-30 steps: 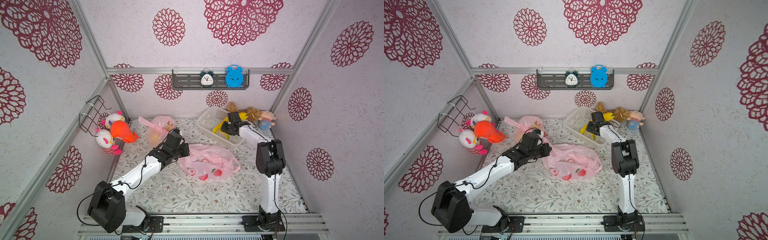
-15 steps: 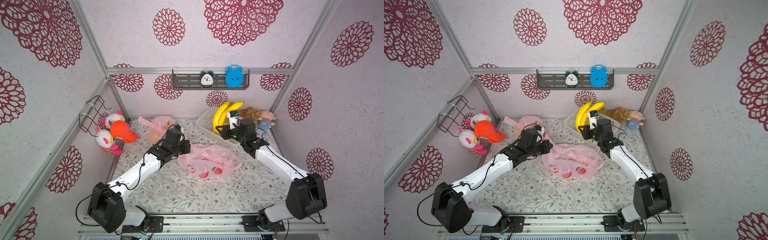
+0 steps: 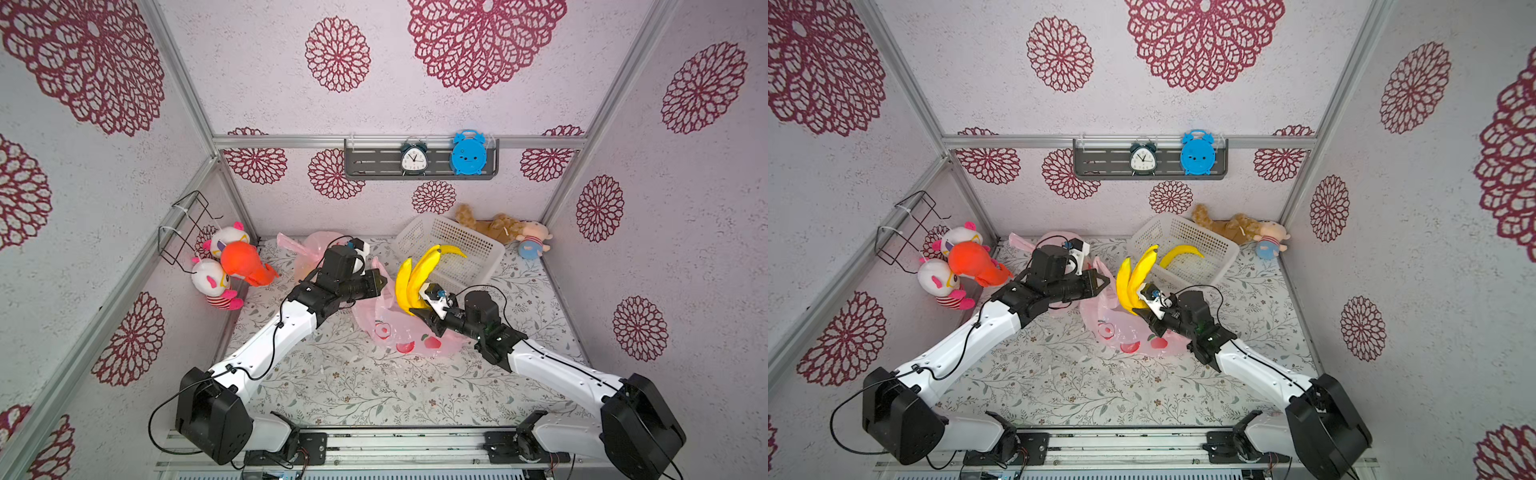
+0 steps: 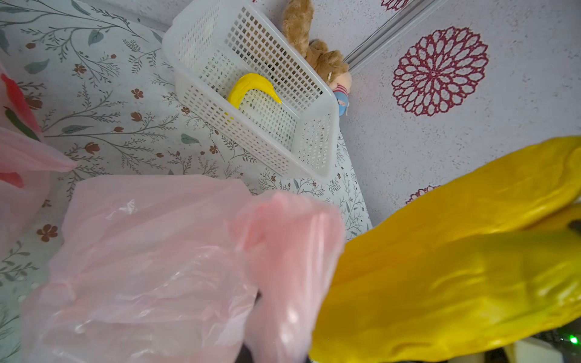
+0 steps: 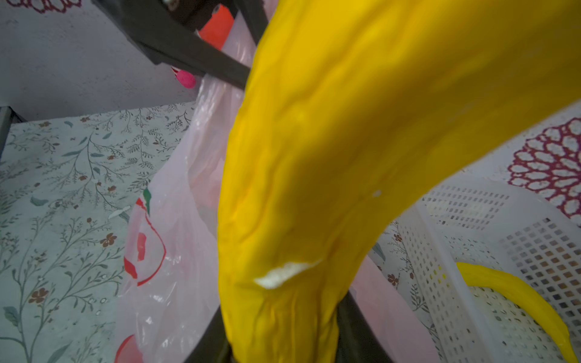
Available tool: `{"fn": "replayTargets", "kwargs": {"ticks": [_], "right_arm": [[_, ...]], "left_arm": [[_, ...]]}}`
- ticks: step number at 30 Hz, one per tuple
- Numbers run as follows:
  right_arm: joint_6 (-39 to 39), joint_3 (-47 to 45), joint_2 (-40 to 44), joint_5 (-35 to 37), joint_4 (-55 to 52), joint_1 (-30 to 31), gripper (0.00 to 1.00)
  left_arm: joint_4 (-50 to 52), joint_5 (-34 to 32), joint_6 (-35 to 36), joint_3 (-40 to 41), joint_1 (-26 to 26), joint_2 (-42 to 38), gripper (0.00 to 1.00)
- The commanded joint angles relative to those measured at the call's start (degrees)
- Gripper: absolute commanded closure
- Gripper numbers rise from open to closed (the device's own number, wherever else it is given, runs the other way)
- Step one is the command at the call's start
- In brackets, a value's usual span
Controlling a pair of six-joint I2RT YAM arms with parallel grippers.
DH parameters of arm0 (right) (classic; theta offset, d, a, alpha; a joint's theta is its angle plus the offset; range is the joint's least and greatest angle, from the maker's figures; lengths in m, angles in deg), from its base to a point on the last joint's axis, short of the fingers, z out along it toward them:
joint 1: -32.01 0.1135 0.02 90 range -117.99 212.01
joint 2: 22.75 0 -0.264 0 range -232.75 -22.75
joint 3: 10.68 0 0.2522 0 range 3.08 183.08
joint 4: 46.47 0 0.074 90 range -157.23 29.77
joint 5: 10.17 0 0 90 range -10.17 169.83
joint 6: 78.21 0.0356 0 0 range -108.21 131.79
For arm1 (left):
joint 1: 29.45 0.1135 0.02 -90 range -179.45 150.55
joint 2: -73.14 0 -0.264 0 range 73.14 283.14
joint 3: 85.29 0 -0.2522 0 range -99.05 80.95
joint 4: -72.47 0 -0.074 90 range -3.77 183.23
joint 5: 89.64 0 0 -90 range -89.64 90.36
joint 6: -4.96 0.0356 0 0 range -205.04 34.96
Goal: Place the banana into a plastic bag & tie a knot
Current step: Place the banana into the plastic bag.
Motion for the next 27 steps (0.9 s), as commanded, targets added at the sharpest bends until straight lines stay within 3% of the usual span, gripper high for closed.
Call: {"fn": "replayTargets", "kwargs": {"ticks": [1, 17, 27], "right_arm": [[-6.8, -0.18, -1.17, 3.32, 5.8, 0.65, 1.0], [-14.41, -0.05, -9.41, 9.82, -0.83, 1.93, 1.0], [-20.57, -0.23, -12.17, 15.59, -6.62, 5.01, 1.0]], "left_arm": [[-0.81, 3.36, -0.02, -0.42, 1.15, -0.9, 1.0], [-3.65, 6.89, -1.15, 3.32, 3.09, -3.54, 1.0], [-10.79, 7.37, -1.69, 7.66, 3.29, -5.88, 1.0]]}}
